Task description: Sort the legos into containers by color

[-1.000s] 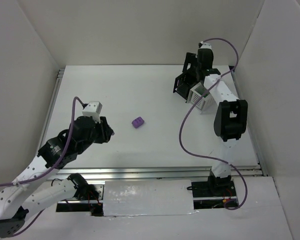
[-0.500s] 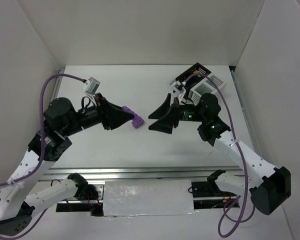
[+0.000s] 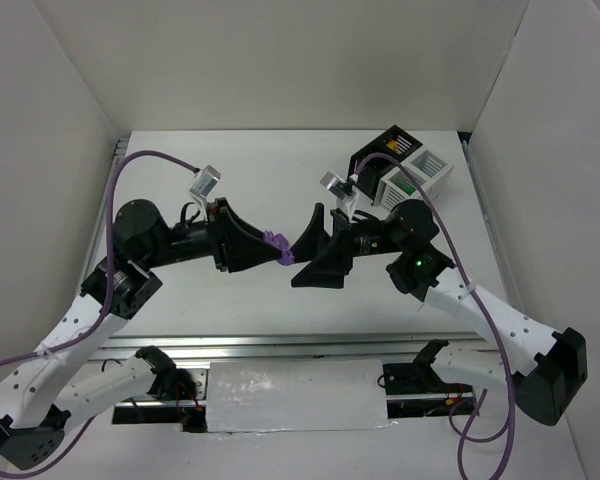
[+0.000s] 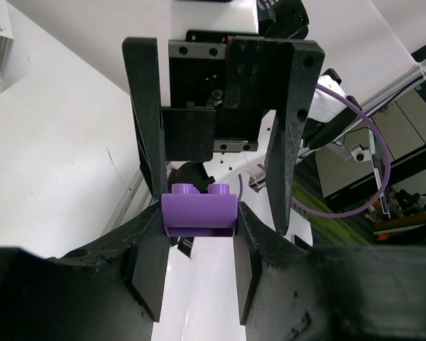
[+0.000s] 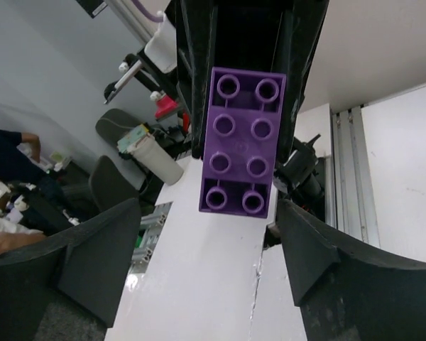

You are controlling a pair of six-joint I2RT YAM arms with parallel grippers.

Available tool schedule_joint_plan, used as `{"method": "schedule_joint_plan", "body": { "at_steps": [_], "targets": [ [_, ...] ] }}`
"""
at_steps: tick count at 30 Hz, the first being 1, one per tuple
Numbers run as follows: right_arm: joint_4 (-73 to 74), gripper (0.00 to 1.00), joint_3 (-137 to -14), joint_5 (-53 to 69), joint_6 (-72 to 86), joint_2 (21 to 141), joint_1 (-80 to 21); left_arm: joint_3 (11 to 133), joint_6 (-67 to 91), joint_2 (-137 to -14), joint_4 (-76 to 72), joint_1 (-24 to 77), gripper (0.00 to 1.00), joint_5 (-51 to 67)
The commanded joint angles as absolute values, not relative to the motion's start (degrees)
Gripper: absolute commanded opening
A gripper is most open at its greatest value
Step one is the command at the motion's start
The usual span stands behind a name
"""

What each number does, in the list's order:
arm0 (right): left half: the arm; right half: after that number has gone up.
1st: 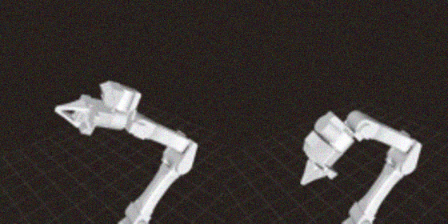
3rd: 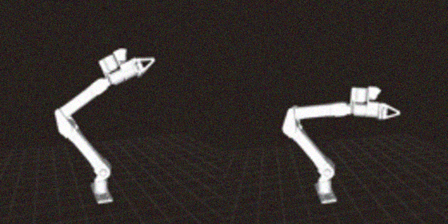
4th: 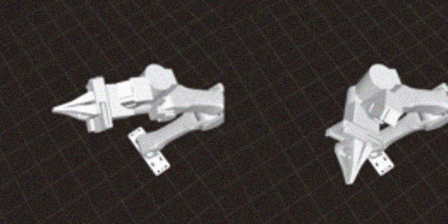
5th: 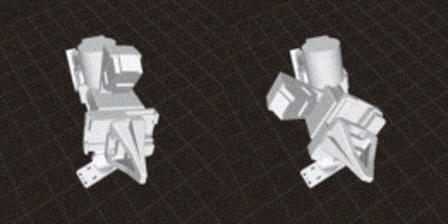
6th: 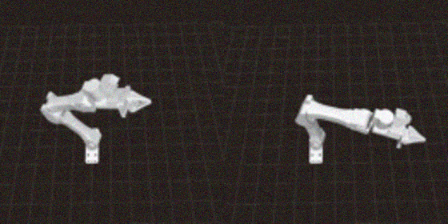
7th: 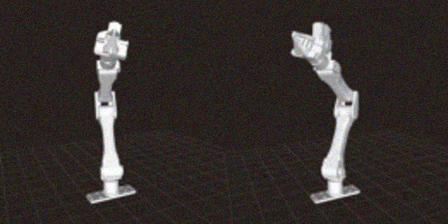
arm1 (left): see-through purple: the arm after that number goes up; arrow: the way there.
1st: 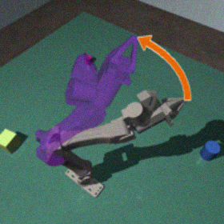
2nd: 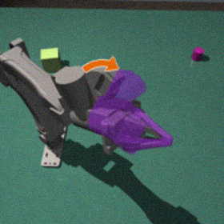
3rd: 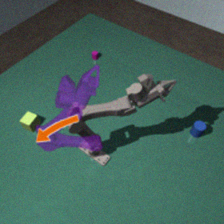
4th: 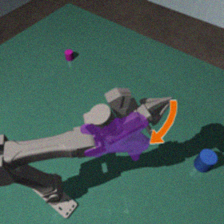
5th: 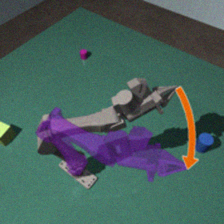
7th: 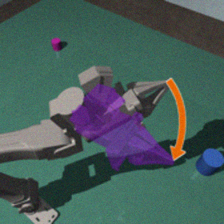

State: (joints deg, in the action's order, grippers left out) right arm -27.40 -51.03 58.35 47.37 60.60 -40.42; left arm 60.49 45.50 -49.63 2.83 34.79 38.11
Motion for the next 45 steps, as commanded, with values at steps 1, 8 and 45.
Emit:
{"method": "schedule_joint_plan", "body": {
  "at_steps": [1,8,45],
  "targets": [
    [-27.16,0.83,-54.31,54.85,46.93,61.52,-40.78,60.64,46.41,-48.95,-0.54,34.63,0.00,39.99],
    [-27.69,0.56,-57.92,55.72,47.81,65.39,-40.96,59.41,47.37,-49.92,-1.76,34.54,0.00,42.28],
    [35.86,0.00,-108.00,-22.24,16.26,112.40,-12.57,60.65,40.17,-51.23,40.08,34.45,1.00,-17.85]
  ]
}}
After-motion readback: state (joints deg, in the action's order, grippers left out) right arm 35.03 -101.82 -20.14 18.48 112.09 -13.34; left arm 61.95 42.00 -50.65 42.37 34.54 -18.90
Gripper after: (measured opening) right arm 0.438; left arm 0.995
